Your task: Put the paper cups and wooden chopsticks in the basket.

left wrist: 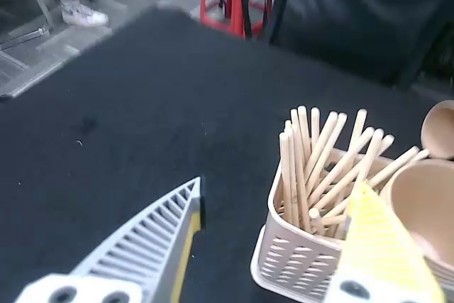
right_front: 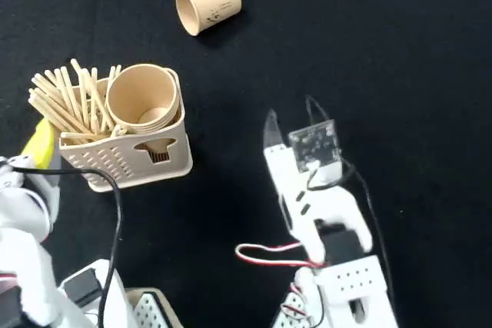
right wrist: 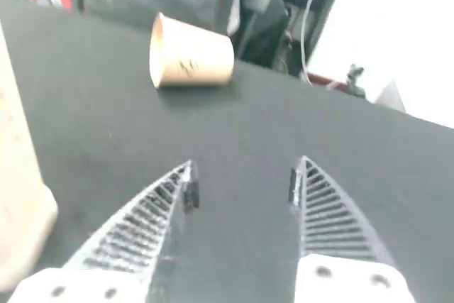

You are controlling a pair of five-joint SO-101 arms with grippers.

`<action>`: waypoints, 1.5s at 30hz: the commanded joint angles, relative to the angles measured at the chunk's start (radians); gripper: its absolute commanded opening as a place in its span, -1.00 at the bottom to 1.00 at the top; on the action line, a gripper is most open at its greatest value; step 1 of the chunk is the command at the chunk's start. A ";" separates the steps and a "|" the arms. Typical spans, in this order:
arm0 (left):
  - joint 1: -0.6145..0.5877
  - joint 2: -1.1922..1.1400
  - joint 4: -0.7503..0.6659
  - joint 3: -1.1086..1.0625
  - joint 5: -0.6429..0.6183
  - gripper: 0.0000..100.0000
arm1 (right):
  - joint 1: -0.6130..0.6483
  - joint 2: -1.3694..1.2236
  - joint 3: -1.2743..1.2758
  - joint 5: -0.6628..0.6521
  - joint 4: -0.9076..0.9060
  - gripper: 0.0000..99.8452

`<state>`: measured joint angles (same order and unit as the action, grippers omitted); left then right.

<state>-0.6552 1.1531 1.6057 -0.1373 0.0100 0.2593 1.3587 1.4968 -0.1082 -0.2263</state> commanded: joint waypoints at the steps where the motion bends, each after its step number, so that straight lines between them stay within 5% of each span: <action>1: -0.010 0.095 -0.101 -0.166 -0.003 -0.36 | 0.040 -0.294 -0.067 0.091 0.279 -0.55; 8: -0.010 0.293 -0.190 -0.363 -0.005 -0.36 | 0.044 -0.935 -0.386 0.163 0.474 -0.55; 17: -0.008 0.322 -0.195 -0.542 -0.025 -0.36 | 0.044 -1.570 -0.661 0.166 1.025 -0.55; 21: -0.005 0.322 -0.215 -0.582 -0.029 -0.36 | 0.046 -1.774 -0.808 0.166 1.119 -0.55; 28: -0.007 0.322 -0.282 -0.684 -0.029 -0.36 | 0.097 -1.793 -0.805 0.110 1.140 -0.55; 34: -0.008 0.322 -0.278 -0.693 -0.029 -0.36 | 0.032 -1.544 -0.539 0.120 1.277 -0.55; 39: -0.002 0.322 -0.275 -0.694 -0.029 -0.36 | -0.149 -1.247 -0.475 0.292 1.059 -0.56; 45: 0.001 0.322 -0.281 -0.716 -0.031 -0.36 | -0.190 -1.227 -0.955 0.374 0.410 -0.66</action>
<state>-0.6567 1.4707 1.3433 -0.8431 -0.0100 0.0721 0.1128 0.8263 0.2447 0.4872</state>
